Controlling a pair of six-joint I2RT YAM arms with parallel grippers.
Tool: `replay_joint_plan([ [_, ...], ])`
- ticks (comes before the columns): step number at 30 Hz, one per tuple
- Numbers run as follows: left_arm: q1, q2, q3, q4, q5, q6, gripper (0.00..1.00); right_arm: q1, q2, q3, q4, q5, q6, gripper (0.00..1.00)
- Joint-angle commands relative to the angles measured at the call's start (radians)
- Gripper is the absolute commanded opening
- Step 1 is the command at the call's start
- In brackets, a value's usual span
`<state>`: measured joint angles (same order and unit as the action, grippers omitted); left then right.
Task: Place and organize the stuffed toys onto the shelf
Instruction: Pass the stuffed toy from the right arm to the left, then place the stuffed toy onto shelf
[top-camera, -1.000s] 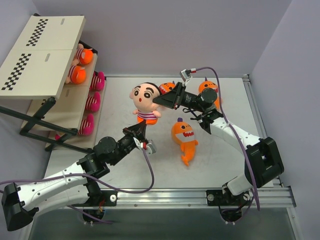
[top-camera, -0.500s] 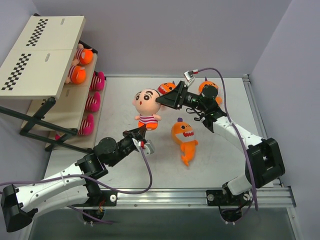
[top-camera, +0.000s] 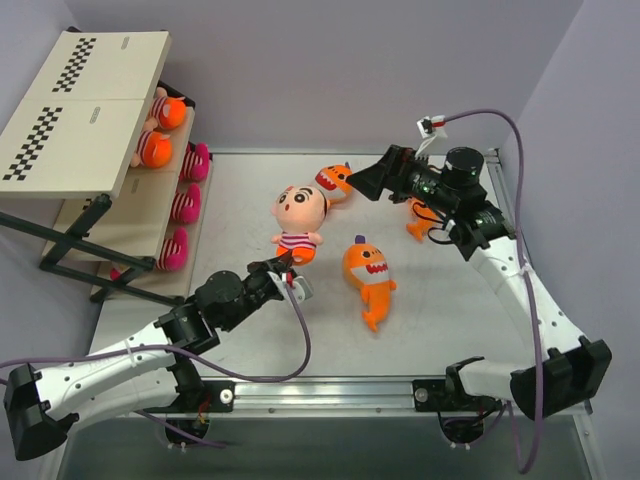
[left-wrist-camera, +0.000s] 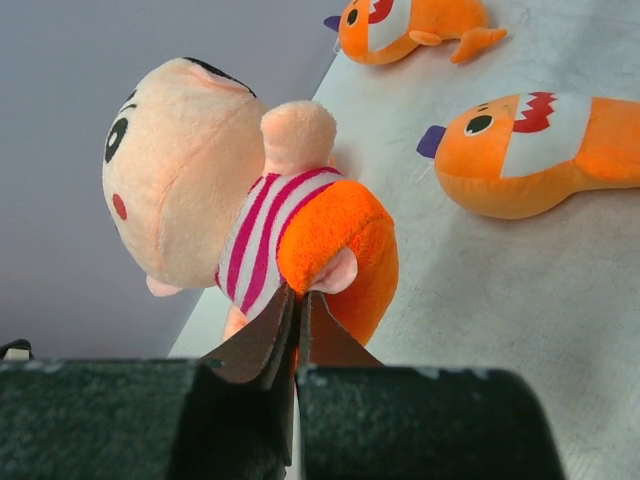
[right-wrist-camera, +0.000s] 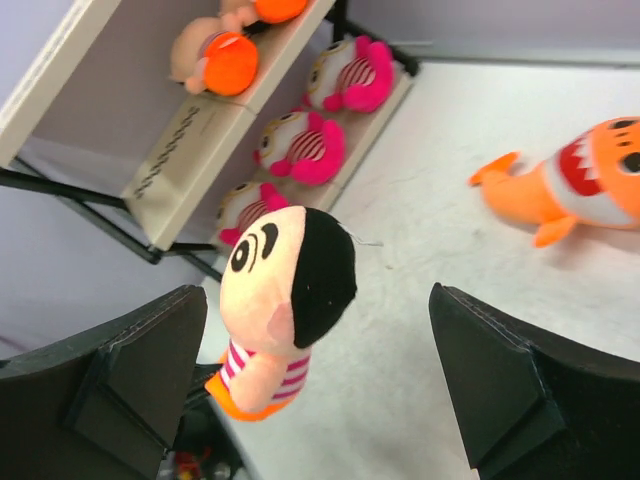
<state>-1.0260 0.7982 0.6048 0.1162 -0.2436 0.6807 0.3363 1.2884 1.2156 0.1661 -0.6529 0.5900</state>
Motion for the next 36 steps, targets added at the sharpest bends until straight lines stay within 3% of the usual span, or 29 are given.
replay_joint_plan([
  [1, 0.001, 0.018, 0.084, 0.004, -0.055, -0.067, 0.02, -0.010, -0.112, 0.061, -0.205, 0.171, -0.188, 0.99],
  [7, 0.006, 0.084, 0.236, -0.114, -0.198, -0.176, 0.02, -0.011, -0.233, 0.030, -0.327, 0.366, -0.294, 0.99],
  [20, 0.015, 0.340, 0.772, -0.628, -0.663, -0.495, 0.02, -0.011, -0.339, -0.082, -0.363, 0.388, -0.340, 0.99],
  [23, 0.044, 0.367, 0.840, -0.728, -0.681, -0.576, 0.02, -0.011, -0.359, -0.110, -0.350, 0.389, -0.341, 0.99],
  [27, 0.203, 0.384, 0.859, -0.840, -0.622, -0.655, 0.02, -0.013, -0.379, -0.133, -0.347, 0.378, -0.349, 0.99],
  [36, 0.440, 0.352, 0.863, -0.937, -0.554, -0.714, 0.02, -0.011, -0.402, -0.163, -0.347, 0.380, -0.357, 0.99],
])
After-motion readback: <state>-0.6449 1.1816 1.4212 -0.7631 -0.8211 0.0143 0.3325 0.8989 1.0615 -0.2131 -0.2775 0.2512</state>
